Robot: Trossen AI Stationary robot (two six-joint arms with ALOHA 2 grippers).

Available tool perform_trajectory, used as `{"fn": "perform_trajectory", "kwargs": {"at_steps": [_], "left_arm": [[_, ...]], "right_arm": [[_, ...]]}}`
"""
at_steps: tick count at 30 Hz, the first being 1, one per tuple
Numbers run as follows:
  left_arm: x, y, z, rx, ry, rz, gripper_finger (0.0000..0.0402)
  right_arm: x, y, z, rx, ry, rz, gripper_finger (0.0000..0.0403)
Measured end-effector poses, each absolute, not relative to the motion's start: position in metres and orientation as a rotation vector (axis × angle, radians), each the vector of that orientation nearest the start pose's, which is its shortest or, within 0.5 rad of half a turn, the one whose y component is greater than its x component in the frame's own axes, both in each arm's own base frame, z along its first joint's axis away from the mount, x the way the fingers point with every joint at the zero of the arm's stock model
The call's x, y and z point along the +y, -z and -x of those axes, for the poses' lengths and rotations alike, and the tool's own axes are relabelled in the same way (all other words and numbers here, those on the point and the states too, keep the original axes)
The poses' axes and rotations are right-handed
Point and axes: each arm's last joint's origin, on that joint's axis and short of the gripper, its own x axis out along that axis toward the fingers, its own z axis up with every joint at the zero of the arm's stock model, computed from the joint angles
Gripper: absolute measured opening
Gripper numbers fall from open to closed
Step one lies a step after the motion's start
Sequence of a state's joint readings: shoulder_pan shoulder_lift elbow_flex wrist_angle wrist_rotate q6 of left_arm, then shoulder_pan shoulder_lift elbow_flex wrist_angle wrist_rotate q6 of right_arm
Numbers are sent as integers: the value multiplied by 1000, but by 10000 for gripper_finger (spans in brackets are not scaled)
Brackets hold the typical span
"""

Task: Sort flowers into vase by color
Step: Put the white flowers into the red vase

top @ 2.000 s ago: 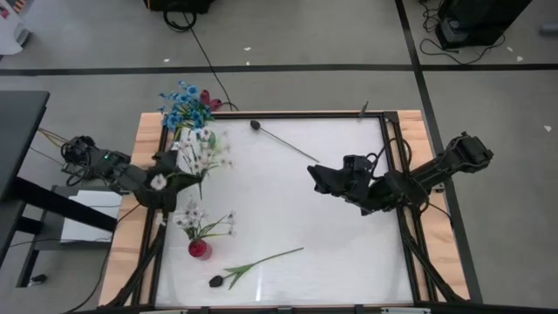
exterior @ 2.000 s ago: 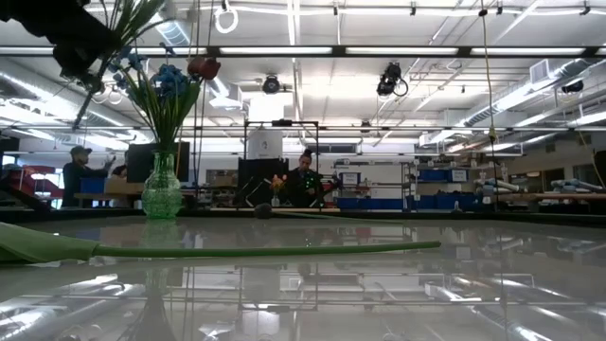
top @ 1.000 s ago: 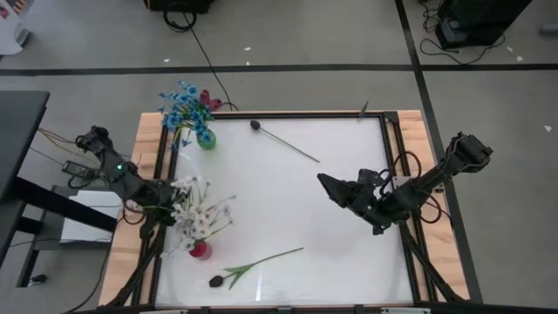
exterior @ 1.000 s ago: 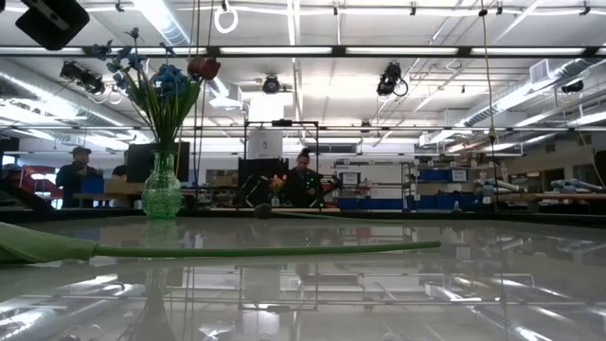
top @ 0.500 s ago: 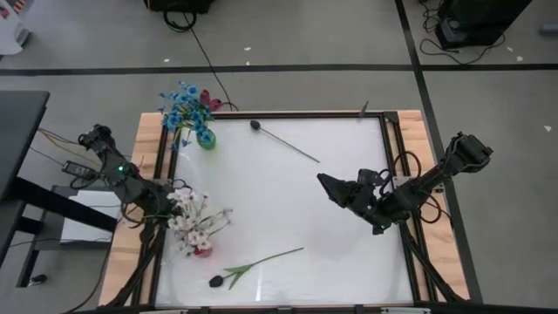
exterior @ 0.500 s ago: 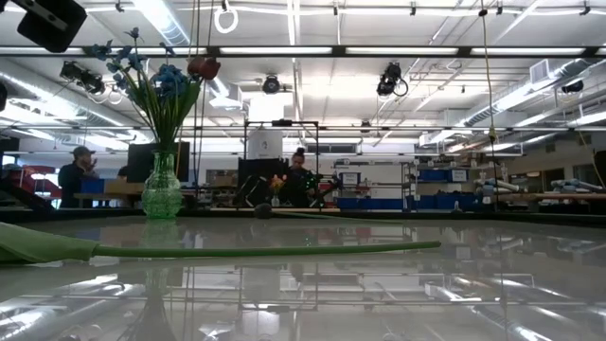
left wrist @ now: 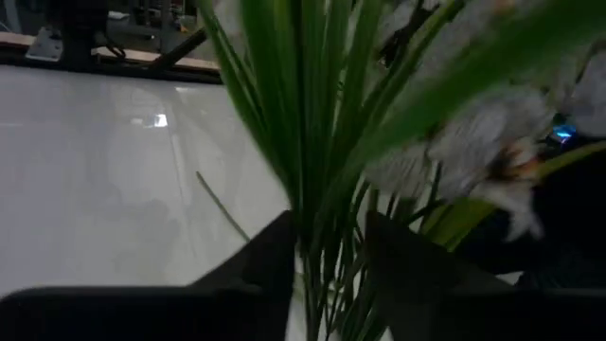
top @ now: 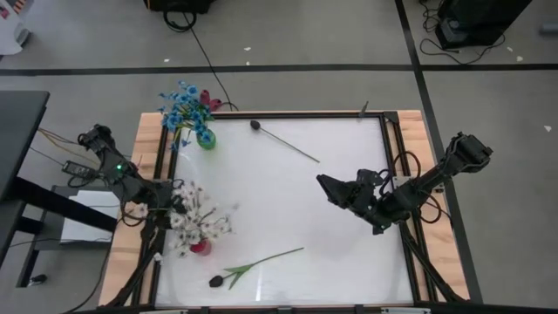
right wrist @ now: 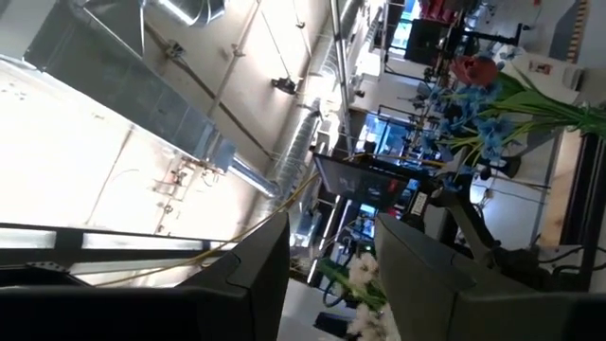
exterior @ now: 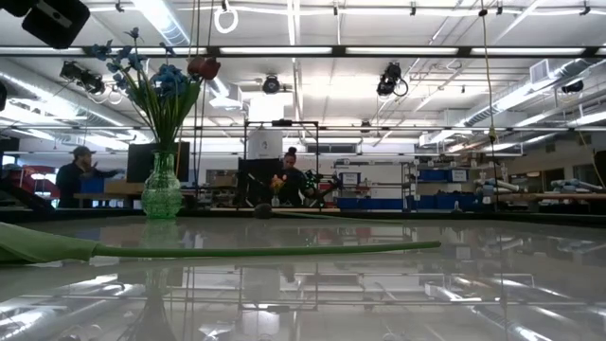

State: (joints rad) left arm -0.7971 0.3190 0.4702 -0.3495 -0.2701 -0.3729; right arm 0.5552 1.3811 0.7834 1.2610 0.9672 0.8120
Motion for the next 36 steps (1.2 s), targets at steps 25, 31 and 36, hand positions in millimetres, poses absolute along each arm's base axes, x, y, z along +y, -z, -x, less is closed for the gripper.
{"fn": "perform_trajectory", "kwargs": {"at_steps": [25, 31, 36], "left_arm": [[-11, -342, -19, 472, 503, 213, 198], [-4, -336, -11, 605, 467, 250, 166], [-18, -315, -20, 772, 489, 296, 146]], "right_arm": [[130, -305, -256, -471, 237, -1218, 163], [144, -260, -299, -170, 268, -1063, 157], [143, -246, -353, -91, 191, -1026, 138]]}}
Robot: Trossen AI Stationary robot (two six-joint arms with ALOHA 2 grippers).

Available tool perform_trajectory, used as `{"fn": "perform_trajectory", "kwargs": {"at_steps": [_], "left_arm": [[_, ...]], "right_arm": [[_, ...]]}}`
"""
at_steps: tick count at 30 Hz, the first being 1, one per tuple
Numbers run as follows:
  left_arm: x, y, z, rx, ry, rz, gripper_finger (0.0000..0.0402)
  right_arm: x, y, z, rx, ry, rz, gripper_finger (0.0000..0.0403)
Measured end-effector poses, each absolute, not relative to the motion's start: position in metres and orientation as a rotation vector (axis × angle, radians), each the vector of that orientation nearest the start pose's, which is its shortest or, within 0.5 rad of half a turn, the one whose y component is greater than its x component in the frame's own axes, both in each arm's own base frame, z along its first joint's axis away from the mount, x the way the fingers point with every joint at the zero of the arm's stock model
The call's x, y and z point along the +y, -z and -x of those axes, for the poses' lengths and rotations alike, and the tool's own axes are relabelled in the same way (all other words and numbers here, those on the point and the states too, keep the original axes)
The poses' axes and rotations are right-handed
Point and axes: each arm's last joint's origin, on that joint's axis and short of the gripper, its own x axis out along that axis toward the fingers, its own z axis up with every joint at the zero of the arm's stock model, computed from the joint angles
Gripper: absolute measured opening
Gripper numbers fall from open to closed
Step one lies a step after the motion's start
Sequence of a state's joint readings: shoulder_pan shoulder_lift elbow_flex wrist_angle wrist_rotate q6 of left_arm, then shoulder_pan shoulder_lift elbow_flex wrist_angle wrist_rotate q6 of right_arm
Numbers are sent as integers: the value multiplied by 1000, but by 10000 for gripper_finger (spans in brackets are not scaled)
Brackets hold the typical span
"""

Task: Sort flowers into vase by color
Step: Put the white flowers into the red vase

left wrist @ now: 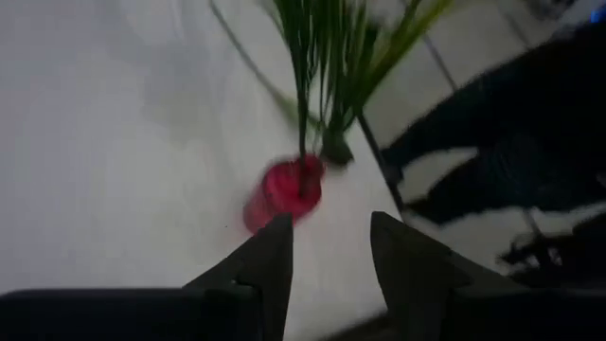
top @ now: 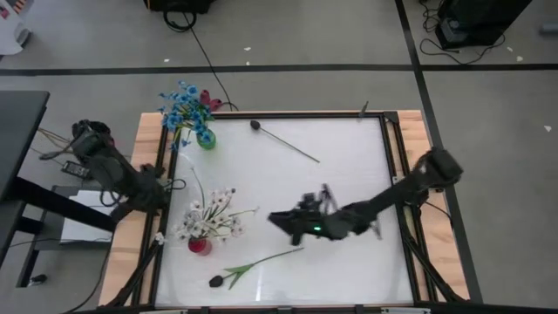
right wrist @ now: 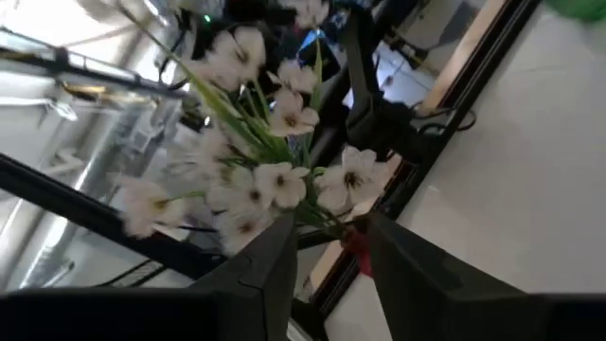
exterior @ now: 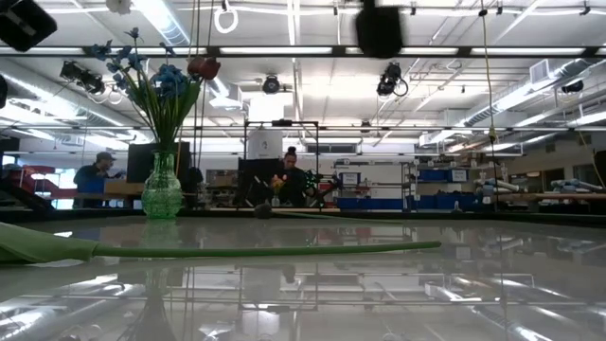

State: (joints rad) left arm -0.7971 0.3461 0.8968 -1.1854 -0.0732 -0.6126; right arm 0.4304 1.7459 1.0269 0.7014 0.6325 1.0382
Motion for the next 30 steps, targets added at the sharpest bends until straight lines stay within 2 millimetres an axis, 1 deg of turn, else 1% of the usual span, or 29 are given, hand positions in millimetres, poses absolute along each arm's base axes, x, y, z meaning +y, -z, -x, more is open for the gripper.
{"fn": "perform_trajectory", "kwargs": {"at_steps": [3, 7, 12, 15, 18, 24, 27, 30], "left_arm": [[-25, -306, -26, 843, 481, 301, 142], [-31, -304, -32, 894, 440, 343, 141], [-35, -302, -35, 975, 370, 480, 141], [-37, -302, -36, 1007, 338, 542, 141], [-37, -302, -36, 1022, 325, 578, 141], [-37, -302, -36, 1029, 310, 607, 141], [-37, -302, -36, 1034, 299, 629, 141], [-37, -302, -36, 1036, 294, 636, 141]], "right_arm": [[136, -238, -388, -61, 176, -1007, 123], [124, -227, -428, -21, 149, -1013, 102], [108, -210, -469, 1, 150, -1045, 79], [100, -204, -490, -9, 129, -1064, 71], [95, -204, -511, -12, 64, -1066, 65], [97, -224, -548, -27, -148, -1032, 55], [100, -232, -560, 6, -149, -1019, 50], [101, -233, -567, 80, -109, -1012, 45]]}}
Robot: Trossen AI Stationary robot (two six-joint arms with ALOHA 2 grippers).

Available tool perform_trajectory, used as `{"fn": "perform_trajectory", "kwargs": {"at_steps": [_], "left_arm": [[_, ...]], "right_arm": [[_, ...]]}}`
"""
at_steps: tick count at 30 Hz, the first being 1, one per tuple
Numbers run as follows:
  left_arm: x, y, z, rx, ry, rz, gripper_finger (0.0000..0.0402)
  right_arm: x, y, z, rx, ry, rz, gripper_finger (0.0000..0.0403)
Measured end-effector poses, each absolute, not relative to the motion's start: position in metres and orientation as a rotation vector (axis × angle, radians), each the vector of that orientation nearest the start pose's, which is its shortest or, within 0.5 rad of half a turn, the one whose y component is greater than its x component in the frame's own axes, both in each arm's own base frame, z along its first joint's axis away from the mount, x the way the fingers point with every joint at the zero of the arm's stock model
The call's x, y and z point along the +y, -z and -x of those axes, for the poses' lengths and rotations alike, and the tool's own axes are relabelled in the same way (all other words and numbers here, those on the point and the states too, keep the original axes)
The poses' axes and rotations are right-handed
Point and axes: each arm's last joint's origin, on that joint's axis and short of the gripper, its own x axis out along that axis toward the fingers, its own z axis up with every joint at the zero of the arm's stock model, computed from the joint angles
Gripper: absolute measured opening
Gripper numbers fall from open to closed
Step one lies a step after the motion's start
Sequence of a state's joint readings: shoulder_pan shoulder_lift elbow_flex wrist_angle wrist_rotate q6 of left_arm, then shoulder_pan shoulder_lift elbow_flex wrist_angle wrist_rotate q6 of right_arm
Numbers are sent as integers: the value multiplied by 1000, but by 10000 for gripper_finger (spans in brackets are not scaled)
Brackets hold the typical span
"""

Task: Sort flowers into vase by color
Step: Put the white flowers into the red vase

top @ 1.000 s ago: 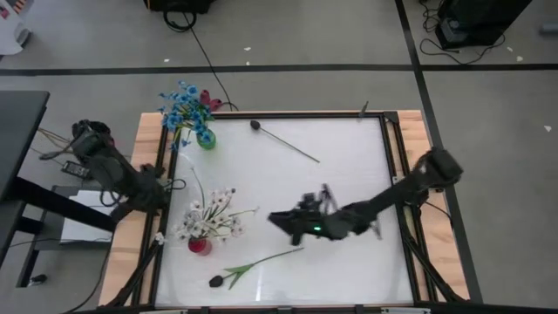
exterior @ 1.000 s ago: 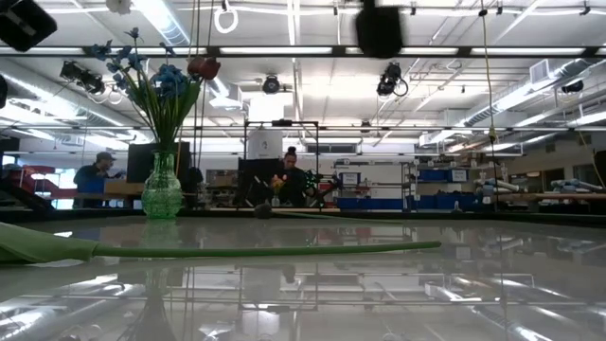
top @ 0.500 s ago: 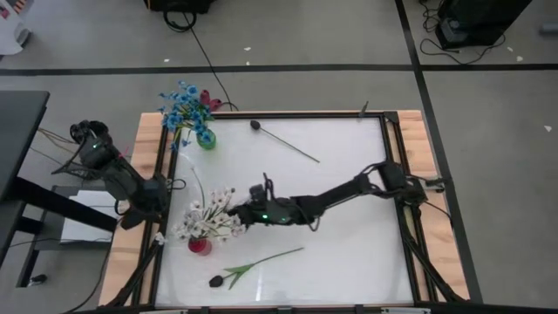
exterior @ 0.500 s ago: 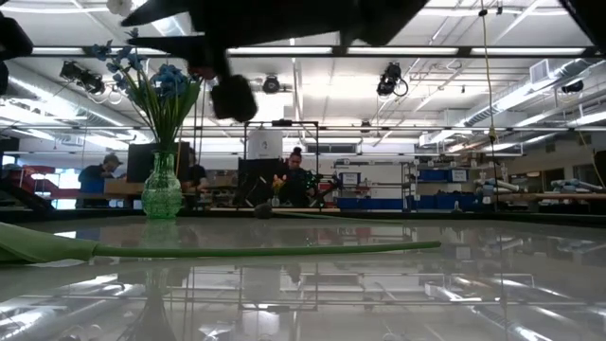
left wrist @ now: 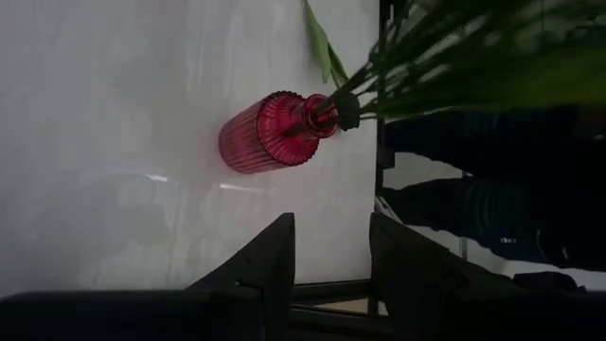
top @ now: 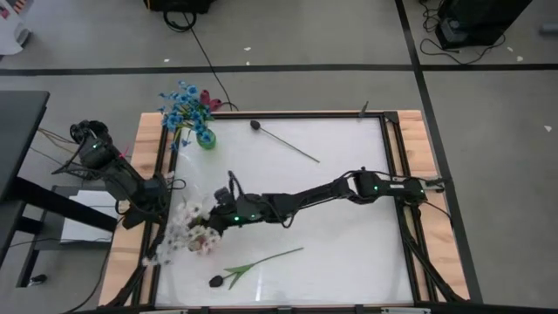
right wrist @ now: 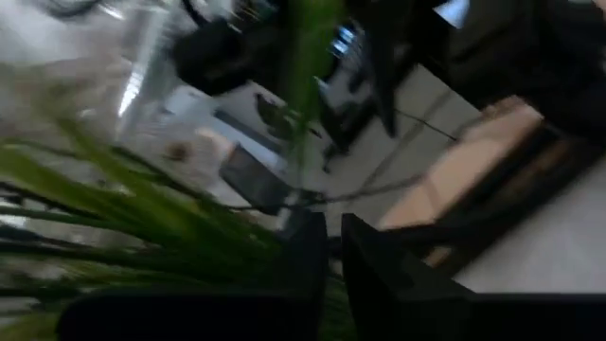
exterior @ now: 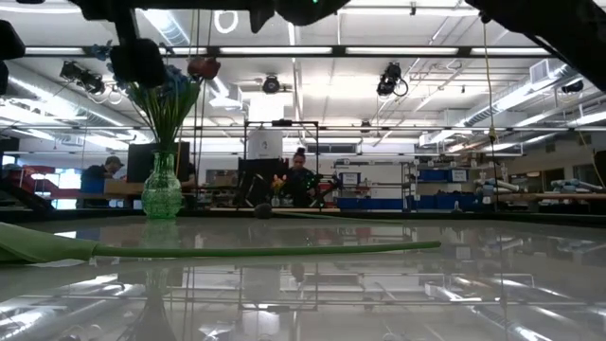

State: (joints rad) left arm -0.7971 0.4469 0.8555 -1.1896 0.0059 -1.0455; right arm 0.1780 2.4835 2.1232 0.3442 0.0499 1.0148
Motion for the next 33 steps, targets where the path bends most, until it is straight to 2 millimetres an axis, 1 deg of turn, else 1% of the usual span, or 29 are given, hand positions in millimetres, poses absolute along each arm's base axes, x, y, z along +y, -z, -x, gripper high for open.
{"fn": "perform_trajectory", "kwargs": {"at_steps": [2, 5, 7, 11, 14, 18, 23, 25, 28, 31, 33], "left_arm": [[-37, -302, -36, 1035, 298, 627, 141], [-36, -300, -35, 1048, 289, 610, 141], [-36, -300, -35, 1055, 278, 619, 141], [-35, -303, -34, 1047, 259, 654, 141], [-32, -311, -32, 1021, 261, 665, 137], [-23, -325, -24, 989, 255, 636, 116], [-8, -348, -12, 913, 261, 619, 89], [-2, -359, -7, 859, 262, 626, 77], [6, -374, -1, 781, 283, 618, 58], [10, -383, 2, 712, 304, 587, 36], [11, -387, 2, 673, 330, 551, 21]], "right_arm": [[98, -233, -569, 127, -70, -1016, 43], [91, -228, -568, 175, 41, -1054, 41], [85, -227, -568, 178, 79, -1082, 41], [78, -238, -566, 149, 96, -1105, 44], [75, -241, -563, 188, 133, -1111, 64], [72, -243, -556, 265, 213, -1087, 102], [71, -271, -534, 294, 395, -1005, 142], [71, -280, -522, 326, 483, -959, 147], [72, -293, -502, 413, 570, -895, 146], [75, -304, -480, 540, 606, -833, 145], [80, -306, -472, 643, 555, -778, 144]]}}
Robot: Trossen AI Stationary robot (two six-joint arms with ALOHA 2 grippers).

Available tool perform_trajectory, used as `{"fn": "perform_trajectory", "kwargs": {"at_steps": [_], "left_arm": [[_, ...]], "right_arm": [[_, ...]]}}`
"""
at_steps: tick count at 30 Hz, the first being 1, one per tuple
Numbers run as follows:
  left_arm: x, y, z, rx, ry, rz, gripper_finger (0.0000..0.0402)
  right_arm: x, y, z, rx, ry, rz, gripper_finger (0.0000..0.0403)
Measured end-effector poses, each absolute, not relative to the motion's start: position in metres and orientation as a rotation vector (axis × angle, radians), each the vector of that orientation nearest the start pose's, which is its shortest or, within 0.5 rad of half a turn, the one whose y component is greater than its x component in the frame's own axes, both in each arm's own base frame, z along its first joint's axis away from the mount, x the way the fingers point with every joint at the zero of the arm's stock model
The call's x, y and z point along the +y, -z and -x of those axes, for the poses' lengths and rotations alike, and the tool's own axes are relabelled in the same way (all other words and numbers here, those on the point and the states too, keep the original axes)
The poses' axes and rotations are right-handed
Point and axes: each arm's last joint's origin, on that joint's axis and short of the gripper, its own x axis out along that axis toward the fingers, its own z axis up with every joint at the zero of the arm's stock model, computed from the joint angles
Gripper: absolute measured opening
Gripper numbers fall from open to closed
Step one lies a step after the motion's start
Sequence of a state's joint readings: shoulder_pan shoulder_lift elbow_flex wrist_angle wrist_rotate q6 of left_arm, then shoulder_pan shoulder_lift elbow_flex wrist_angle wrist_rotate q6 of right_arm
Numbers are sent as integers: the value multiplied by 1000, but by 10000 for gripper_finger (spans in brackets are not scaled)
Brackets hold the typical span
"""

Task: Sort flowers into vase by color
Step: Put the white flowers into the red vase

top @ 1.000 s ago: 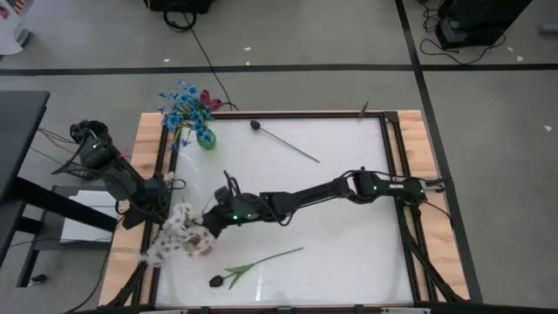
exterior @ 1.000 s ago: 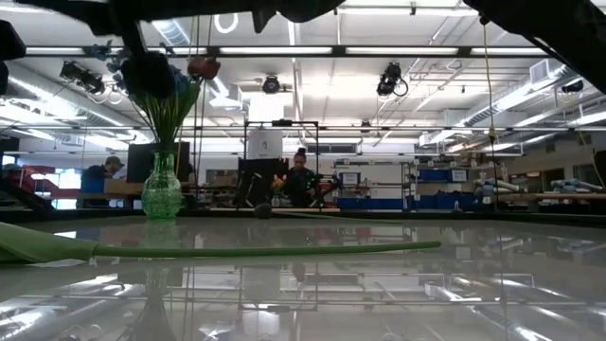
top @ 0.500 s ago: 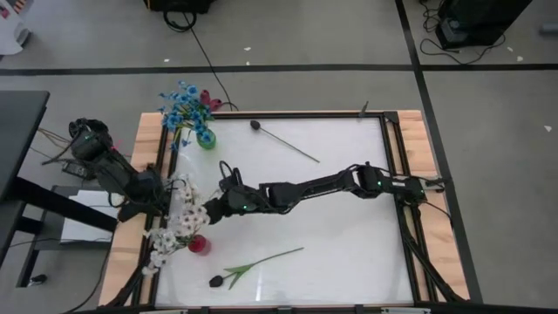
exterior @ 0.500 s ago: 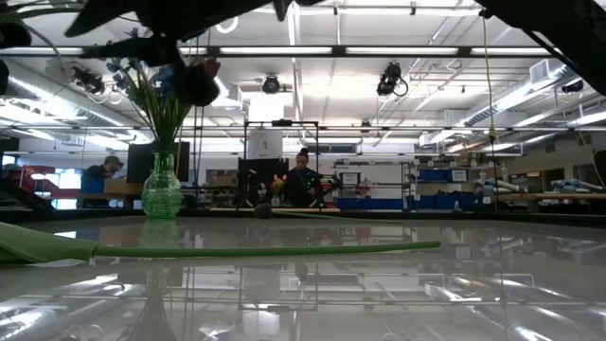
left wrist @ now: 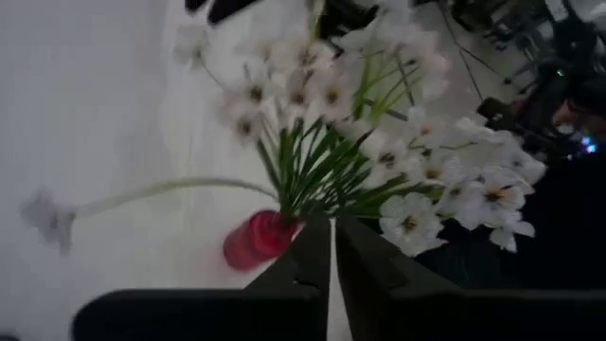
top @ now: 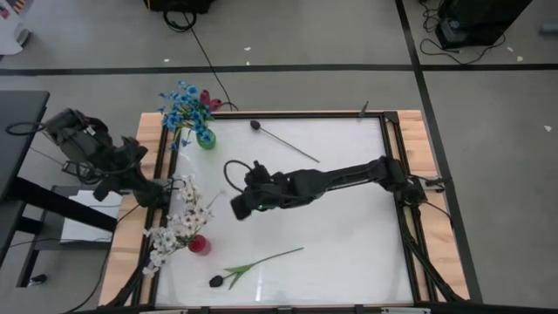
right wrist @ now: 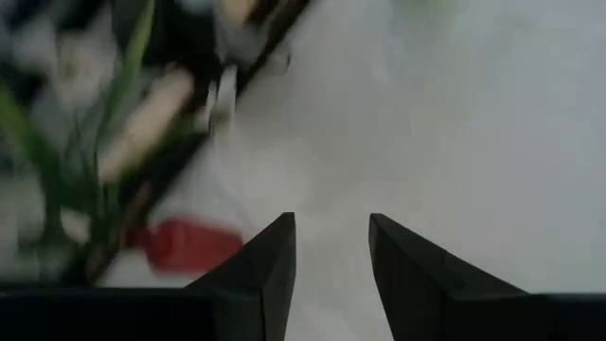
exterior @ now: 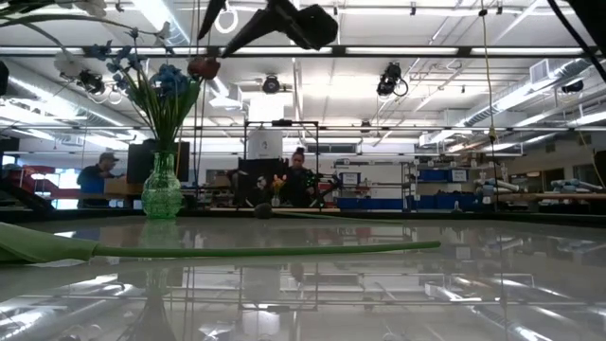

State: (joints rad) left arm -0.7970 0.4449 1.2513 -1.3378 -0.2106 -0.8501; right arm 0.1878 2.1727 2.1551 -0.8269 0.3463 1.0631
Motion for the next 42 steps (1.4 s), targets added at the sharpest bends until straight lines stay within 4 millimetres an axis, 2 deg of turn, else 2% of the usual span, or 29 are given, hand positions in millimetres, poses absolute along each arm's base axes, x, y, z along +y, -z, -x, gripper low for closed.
{"fn": "perform_trajectory", "kwargs": {"at_steps": [4, 8, 9, 12, 15, 17, 22, 29, 35, 42], "left_arm": [[12, -387, 2, 644, 319, 486, 5], [13, -387, 1, 625, 294, 460, 5], [13, -387, 1, 622, 282, 456, 5], [15, -385, 2, 629, 259, 441, 5], [15, -384, 2, 638, 249, 431, 5], [16, -383, 3, 641, 246, 430, 5], [15, -383, 3, 643, 249, 434, 5], [15, -383, 3, 647, 250, 429, 5], [15, -383, 3, 646, 252, 425, 5], [15, -383, 3, 641, 263, 393, 5]], "right_arm": [[102, -307, -470, 723, 373, -753, 137], [124, -303, -479, 660, 271, -776, 123], [128, -296, -483, 651, 272, -776, 121], [136, -284, -502, 535, 206, -814, 115], [143, -277, -525, 351, 62, -886, 114], [148, -265, -538, 262, -9, -938, 114], [153, -227, -552, 216, -14, -982, 114], [163, -211, -557, 180, -61, -988, 114], [162, -216, -557, 144, -76, -989, 114], [144, -219, -562, 103, -82, -999, 114]]}}
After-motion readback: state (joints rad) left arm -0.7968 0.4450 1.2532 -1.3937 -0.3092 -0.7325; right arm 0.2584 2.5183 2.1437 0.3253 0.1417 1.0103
